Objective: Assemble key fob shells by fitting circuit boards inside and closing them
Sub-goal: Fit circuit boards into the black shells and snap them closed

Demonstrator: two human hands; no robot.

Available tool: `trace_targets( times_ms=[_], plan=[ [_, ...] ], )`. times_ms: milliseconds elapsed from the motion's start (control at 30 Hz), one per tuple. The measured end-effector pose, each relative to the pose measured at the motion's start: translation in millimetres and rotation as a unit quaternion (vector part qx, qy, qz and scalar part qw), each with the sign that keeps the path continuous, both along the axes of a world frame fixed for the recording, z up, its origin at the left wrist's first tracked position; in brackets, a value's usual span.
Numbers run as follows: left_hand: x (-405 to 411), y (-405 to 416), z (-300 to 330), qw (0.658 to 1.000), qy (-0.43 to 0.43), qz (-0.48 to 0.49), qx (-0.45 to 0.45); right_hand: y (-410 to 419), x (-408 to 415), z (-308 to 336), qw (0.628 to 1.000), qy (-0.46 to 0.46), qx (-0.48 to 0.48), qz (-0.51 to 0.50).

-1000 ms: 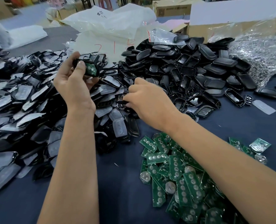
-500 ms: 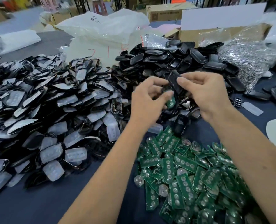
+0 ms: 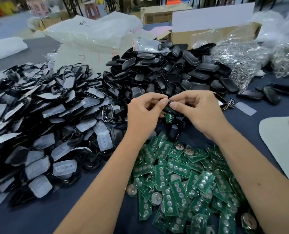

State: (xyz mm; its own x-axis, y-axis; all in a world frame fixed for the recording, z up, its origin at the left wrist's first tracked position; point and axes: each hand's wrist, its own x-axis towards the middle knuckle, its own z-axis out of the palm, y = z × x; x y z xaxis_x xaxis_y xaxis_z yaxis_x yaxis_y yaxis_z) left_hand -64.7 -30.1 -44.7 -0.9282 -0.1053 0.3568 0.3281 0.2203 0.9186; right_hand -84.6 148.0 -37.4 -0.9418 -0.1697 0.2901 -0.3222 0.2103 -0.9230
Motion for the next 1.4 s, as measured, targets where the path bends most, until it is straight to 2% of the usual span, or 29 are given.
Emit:
trace_targets(
  times_ms=[100,167,367,433,567,733,1133,1400],
  plan=[
    [2,2,2,0.994,-0.038,-0.028,0.096,-2,0,-2,0.992,-0.029,-0.122,-0.033],
    [4,4,2,0.989,-0.062,-0.062,0.122,-3,0,-2,0.982,-0.041,-0.178,-0.045],
    [4,1,3,0.989,-0.086,-0.094,0.077,5,-1,-1,0.997,-0.001,-0.079,-0.024],
    [4,1,4,0.989,-0.083,-0.087,0.086,2,1,-1,0.991,-0.023,-0.129,-0.022],
    [7,6,4,0.978,-0.094,-0.056,0.177,-5,5,2,0.956,-0.12,-0.266,0.013],
    [6,4,3,0.979,-0.115,-0.059,0.16,-5,9,8,0.934,-0.155,-0.323,0.021],
    [7,2,7,0.962,-0.156,-0.082,0.207,-12,11,6,0.914,-0.149,-0.374,0.043],
    [7,3,9,0.957,-0.181,-0.102,0.201,-10,10,4,0.92,-0.141,-0.363,0.04]
  ],
)
